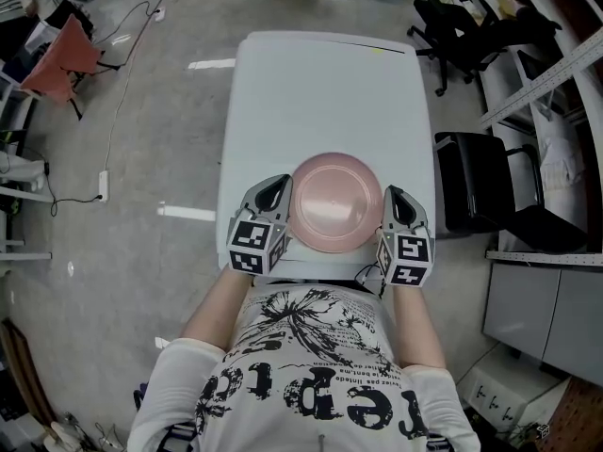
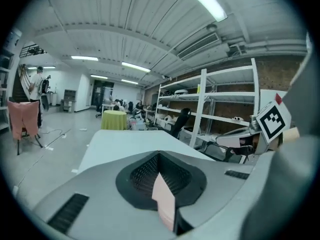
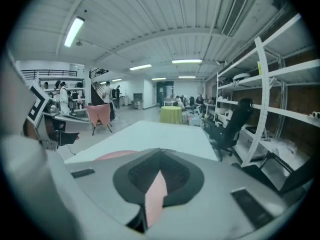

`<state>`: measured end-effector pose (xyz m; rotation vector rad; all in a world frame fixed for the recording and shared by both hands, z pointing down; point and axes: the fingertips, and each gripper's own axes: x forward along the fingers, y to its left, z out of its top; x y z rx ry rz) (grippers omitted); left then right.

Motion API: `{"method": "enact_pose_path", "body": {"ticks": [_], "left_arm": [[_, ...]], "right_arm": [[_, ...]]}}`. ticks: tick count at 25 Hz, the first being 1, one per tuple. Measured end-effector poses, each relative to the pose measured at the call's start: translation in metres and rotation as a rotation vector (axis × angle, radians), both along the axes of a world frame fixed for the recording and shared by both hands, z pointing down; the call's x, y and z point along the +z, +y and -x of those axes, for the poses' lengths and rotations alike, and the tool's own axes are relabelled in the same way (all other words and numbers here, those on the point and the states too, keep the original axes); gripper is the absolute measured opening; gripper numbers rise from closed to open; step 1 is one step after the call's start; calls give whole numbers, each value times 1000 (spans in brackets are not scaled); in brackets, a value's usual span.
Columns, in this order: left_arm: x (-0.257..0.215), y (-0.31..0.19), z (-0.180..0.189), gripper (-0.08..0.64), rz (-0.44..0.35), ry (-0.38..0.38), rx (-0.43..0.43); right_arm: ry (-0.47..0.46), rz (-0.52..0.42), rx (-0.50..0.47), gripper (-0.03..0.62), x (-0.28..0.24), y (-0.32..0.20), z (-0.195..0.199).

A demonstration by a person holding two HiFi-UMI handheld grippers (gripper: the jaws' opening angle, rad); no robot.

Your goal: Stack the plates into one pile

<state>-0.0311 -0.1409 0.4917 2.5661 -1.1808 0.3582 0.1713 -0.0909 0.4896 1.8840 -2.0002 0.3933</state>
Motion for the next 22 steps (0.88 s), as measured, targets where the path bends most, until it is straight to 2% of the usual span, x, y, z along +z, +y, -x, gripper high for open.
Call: {"method": "enact_pose_path", "body": {"ticks": [6,10,13,16,22], "left_arm": [[-71,11,-7,6,-197,121,105],[-103,12,-3,6,-305,154,132],[-111,12,-1,6,-337,160,146],[-109,12,3,6,-326,170,135],[-111,12,2,6,-337,177,136]], "right_arm": [[47,-236,-105,5,-66,2,21],[50,-298,-162,5,-88,1,38],[45,-320,-205,5,-94,-3,47],[53,-349,-258,5,-100,-2,59],[20,-344,-283,3,-97,-5,66]]}}
